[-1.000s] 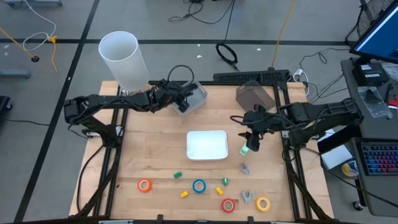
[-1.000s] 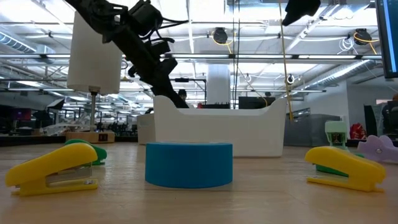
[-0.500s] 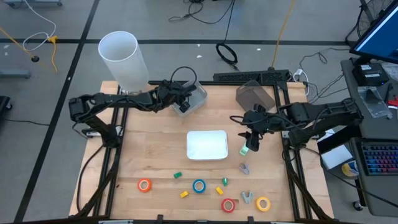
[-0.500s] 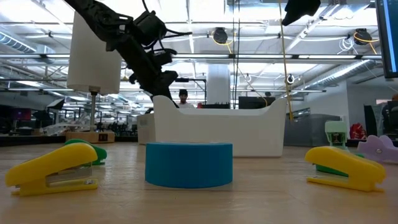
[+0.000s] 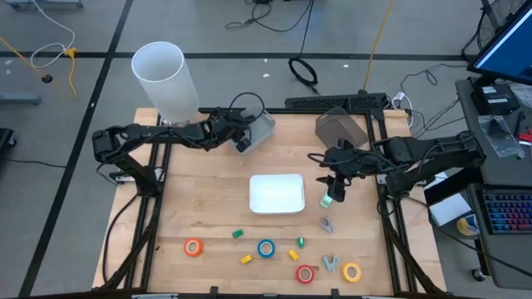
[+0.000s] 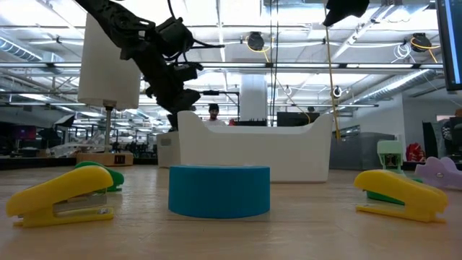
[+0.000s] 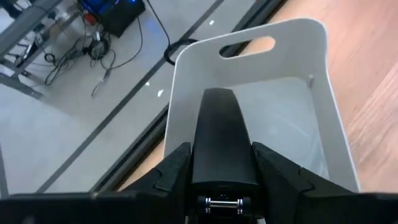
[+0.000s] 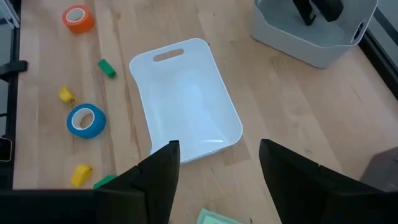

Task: Pick and place Stapler, Stapler remover, tape
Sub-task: Put the black stapler into the gray bin

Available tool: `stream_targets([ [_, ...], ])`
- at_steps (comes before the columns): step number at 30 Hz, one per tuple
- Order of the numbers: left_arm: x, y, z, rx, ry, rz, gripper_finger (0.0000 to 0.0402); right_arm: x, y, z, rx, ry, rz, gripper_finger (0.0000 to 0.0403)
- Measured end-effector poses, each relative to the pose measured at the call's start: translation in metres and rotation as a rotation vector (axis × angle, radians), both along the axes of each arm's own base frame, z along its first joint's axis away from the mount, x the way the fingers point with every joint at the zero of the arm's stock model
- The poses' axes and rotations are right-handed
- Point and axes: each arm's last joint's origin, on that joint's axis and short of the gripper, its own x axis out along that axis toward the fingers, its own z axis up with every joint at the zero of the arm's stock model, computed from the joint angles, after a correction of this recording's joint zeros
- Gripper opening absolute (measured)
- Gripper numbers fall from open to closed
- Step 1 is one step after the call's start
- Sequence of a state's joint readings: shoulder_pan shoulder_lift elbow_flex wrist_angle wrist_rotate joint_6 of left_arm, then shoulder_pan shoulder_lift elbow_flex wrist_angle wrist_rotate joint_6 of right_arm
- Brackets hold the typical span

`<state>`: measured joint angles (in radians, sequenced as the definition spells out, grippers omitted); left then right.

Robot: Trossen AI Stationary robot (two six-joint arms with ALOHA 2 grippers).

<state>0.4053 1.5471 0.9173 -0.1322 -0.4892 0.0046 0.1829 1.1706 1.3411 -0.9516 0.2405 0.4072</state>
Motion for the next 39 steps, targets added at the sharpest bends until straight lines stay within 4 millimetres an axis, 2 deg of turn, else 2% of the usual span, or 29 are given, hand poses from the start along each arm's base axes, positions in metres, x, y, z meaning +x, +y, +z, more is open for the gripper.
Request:
stream_targets([
  [4, -0.0018, -0.0007, -0.0019, -0.015, 0.017, 0.011, 0.0215, 0.0006, 0.0001, 0.0005, 0.001, -0.008, -0.001, 0.021],
  [7, -0.002, -0.0007, -0.0021, -0.015, 0.021, 0.013, 0.0247, 0.0013, 0.0002, 0.0012, 0.003, -0.018, 0.0, 0.021],
  [13, -0.002, -0.0006, -0.0019, -0.01, 0.021, 0.017, 0.0264, 0.0019, 0.0004, 0.0017, 0.006, -0.027, 0.0, 0.021],
  [21, -0.0021, -0.0006, -0.002, -0.011, 0.023, 0.016, 0.0229, 0.0019, 0.0004, 0.0017, 0.006, -0.026, 0.001, 0.021],
  [32, -0.0054, -0.0023, -0.005, -0.033, 0.073, 0.01, 0.0106, 0.0019, 0.0004, 0.0016, 0.006, -0.026, 0.001, 0.021],
  [39, -0.0035, -0.0014, -0.0024, -0.02, 0.056, 0.008, 0.0093, 0.0019, 0.0004, 0.0016, 0.006, -0.026, 0.001, 0.021],
])
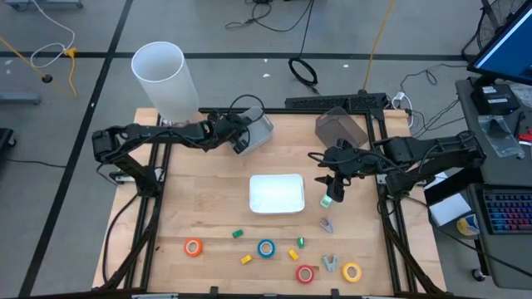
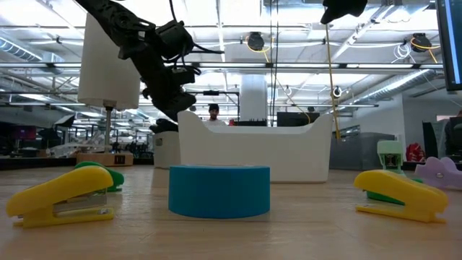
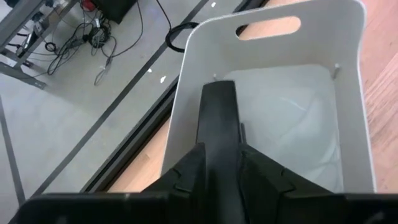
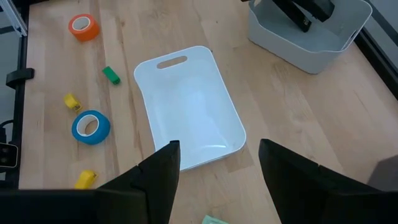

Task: Pick and place Stapler, Stapler remover, tape
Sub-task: Put the black stapler into the gray bin

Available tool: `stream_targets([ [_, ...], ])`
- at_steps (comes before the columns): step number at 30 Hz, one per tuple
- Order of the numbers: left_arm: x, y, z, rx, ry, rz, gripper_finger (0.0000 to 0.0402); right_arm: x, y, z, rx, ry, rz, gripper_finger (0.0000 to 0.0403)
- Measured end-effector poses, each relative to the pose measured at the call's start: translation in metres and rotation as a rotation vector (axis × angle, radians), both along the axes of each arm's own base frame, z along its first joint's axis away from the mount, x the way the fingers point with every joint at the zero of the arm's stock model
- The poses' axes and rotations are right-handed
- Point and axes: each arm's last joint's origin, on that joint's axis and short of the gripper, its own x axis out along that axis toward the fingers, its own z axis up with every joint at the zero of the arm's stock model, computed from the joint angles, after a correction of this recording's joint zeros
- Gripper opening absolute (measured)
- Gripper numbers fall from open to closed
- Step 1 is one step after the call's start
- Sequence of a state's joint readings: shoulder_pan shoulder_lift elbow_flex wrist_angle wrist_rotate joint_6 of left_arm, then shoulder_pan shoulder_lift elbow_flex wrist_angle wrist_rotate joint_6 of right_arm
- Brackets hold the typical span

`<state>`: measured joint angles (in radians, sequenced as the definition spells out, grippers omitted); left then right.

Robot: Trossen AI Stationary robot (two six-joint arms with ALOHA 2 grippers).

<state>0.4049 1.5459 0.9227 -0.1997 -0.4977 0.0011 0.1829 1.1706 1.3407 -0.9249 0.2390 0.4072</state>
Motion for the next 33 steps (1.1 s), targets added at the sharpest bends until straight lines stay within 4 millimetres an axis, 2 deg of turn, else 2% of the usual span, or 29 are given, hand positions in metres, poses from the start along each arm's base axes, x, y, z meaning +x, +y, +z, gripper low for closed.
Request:
stream_targets([
  [8, 0.001, 0.001, 0.006, 0.024, -0.021, -0.012, 0.0093, 0.0, 0.0, 0.0, -0.001, 0.0, -0.001, 0.021],
  [14, 0.0, 0.0, 0.026, 0.061, -0.095, -0.01, 0.01, 0.0, 0.0, 0.0, -0.002, 0.0, -0.002, 0.021],
  [18, -0.002, -0.001, 0.031, 0.059, -0.127, 0.007, 0.0144, 0.0, 0.0, 0.0, -0.002, 0.0, -0.002, 0.021],
  [27, -0.005, 0.002, 0.023, 0.007, -0.104, 0.047, 0.0268, 0.0, 0.0, 0.0, 0.0, -0.001, -0.001, 0.021],
  [33, -0.008, 0.008, 0.022, -0.016, -0.117, 0.052, 0.0314, 0.0, 0.0, 0.0, 0.0, -0.004, -0.001, 0.021],
])
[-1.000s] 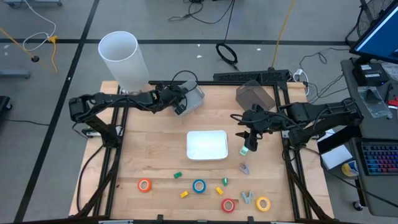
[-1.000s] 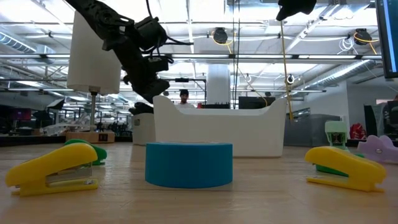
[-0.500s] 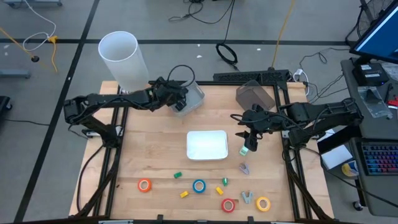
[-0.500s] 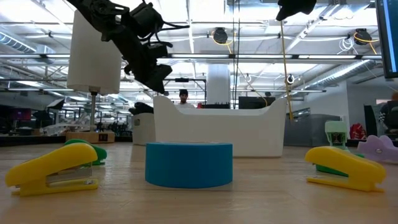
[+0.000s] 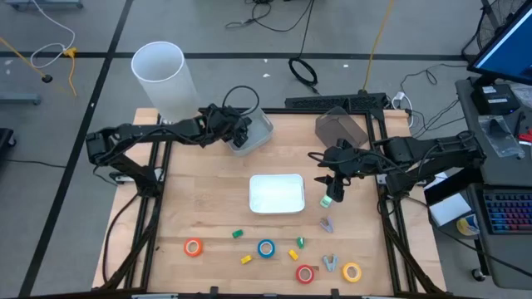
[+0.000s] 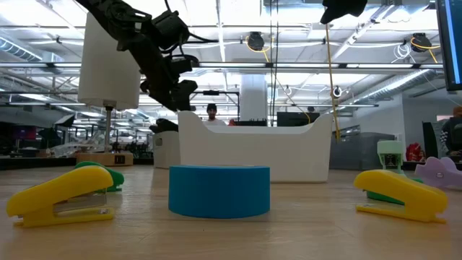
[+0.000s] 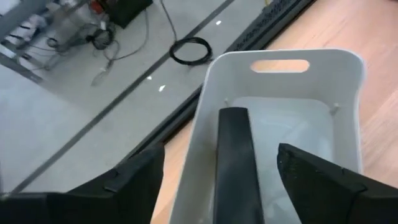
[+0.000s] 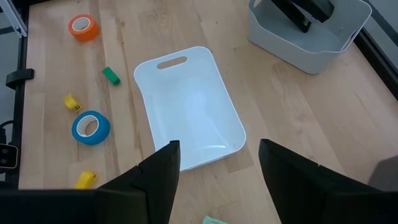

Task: Pick and place Stapler, Stapler remover, tape
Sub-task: Put the black stapler into the gray bin

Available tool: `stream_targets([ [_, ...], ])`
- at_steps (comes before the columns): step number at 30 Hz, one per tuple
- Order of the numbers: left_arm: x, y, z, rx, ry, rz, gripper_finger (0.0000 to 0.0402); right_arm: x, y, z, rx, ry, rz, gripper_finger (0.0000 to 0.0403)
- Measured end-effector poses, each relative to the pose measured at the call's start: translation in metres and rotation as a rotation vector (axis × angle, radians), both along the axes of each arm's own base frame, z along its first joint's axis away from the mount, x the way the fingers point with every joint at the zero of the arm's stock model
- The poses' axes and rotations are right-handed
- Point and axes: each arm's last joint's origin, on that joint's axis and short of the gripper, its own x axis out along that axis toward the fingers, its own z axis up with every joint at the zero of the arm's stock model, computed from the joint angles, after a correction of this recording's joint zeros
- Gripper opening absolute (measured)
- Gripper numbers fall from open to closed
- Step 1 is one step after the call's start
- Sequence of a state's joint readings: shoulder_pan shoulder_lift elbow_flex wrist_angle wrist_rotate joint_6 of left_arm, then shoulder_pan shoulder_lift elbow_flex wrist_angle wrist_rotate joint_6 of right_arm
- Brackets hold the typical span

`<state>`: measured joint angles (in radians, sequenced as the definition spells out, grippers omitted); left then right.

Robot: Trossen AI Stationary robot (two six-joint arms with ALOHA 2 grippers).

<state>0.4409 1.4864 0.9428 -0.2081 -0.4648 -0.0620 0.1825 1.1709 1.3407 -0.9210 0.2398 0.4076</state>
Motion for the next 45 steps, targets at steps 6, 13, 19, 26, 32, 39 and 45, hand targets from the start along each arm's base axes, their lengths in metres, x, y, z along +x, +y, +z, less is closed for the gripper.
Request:
stream_targets([
  [6, 0.001, 0.003, -0.006, -0.044, 0.007, -0.027, 0.0321, 0.002, 0.0, 0.002, 0.005, -0.025, 0.0, 0.021],
  [13, 0.005, 0.006, -0.016, -0.072, 0.021, -0.04, 0.0321, 0.002, 0.0, 0.002, 0.003, -0.028, -0.003, 0.021],
  [19, 0.003, 0.01, -0.017, -0.074, 0.021, -0.023, 0.0321, 0.002, -0.003, 0.002, 0.007, -0.028, -0.018, 0.021],
  [26, 0.001, 0.013, -0.025, -0.109, 0.06, -0.004, 0.0321, 0.003, -0.006, 0.002, 0.002, -0.027, -0.023, 0.021],
  [32, 0.005, 0.012, -0.039, -0.148, 0.106, -0.016, 0.0321, 0.003, -0.006, 0.002, 0.002, -0.025, -0.022, 0.021],
  [39, 0.01, 0.007, -0.045, -0.103, 0.146, -0.003, 0.0303, 0.003, -0.007, 0.002, 0.003, -0.025, -0.026, 0.021],
  [45, 0.012, 0.007, -0.043, -0.074, 0.14, -0.012, 0.0221, 0.003, -0.011, 0.002, 0.003, -0.026, -0.044, 0.021],
])
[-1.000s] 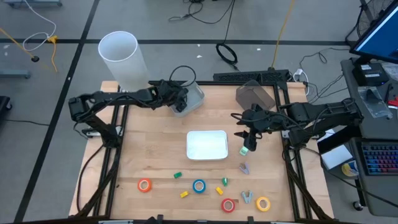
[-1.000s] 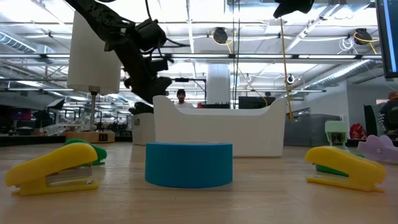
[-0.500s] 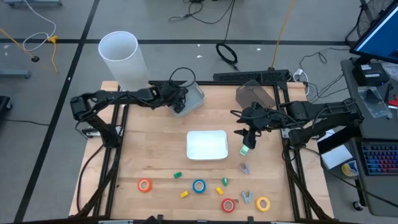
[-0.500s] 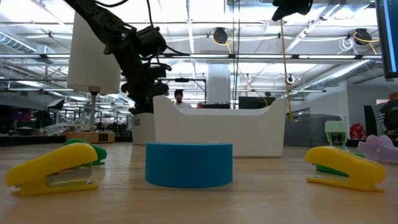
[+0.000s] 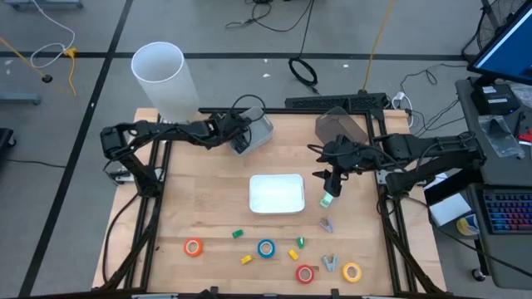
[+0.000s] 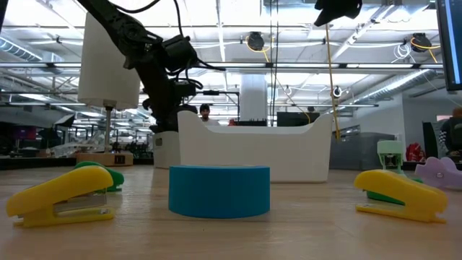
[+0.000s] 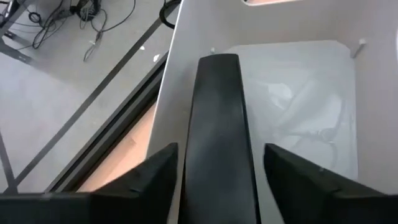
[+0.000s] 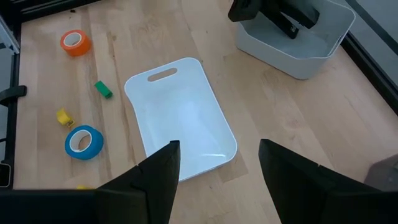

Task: Pick and place Stapler, Stapler remover, tape
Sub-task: Put the black stapler into the gray bin

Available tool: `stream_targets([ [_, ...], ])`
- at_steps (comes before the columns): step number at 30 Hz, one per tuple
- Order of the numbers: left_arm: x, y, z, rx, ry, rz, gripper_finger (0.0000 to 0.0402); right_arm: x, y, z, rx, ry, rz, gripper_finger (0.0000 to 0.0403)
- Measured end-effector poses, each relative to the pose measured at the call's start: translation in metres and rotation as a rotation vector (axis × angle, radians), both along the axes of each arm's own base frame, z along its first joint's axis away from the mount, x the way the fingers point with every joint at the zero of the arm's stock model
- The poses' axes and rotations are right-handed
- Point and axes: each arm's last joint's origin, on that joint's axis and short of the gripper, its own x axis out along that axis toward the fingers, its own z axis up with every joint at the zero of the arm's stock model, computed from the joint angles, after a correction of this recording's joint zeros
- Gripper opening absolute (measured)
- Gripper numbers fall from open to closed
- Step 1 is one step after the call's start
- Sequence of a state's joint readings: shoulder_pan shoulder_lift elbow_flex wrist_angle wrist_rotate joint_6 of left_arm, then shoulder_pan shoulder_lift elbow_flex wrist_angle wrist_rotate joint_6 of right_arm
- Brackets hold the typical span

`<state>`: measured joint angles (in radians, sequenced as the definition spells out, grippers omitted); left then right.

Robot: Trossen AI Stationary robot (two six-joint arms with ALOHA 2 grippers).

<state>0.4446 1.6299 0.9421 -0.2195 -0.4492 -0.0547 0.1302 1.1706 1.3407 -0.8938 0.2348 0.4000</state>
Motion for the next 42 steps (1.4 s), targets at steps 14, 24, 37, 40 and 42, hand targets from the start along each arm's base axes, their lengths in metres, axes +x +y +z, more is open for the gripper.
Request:
stream_targets([
  [14, 0.002, 0.0, 0.002, 0.002, -0.031, 0.004, 0.0138, 0.0, -0.001, 0.0, 0.002, 0.0, -0.009, 0.021],
  [24, 0.002, 0.002, 0.038, 0.109, -0.238, 0.003, 0.014, 0.0, -0.001, 0.0, 0.005, -0.001, -0.011, 0.021],
  [37, 0.01, 0.013, 0.009, 0.053, -0.168, -0.032, 0.0144, 0.0, -0.001, 0.0, 0.005, -0.001, -0.011, 0.021],
  [40, 0.012, 0.017, 0.003, 0.052, -0.167, -0.029, 0.0147, 0.0, -0.001, 0.0, 0.005, -0.001, -0.011, 0.021],
  [42, 0.014, 0.019, -0.003, 0.047, -0.162, -0.039, 0.0147, 0.0, -0.001, 0.0, 0.009, -0.002, -0.015, 0.021],
])
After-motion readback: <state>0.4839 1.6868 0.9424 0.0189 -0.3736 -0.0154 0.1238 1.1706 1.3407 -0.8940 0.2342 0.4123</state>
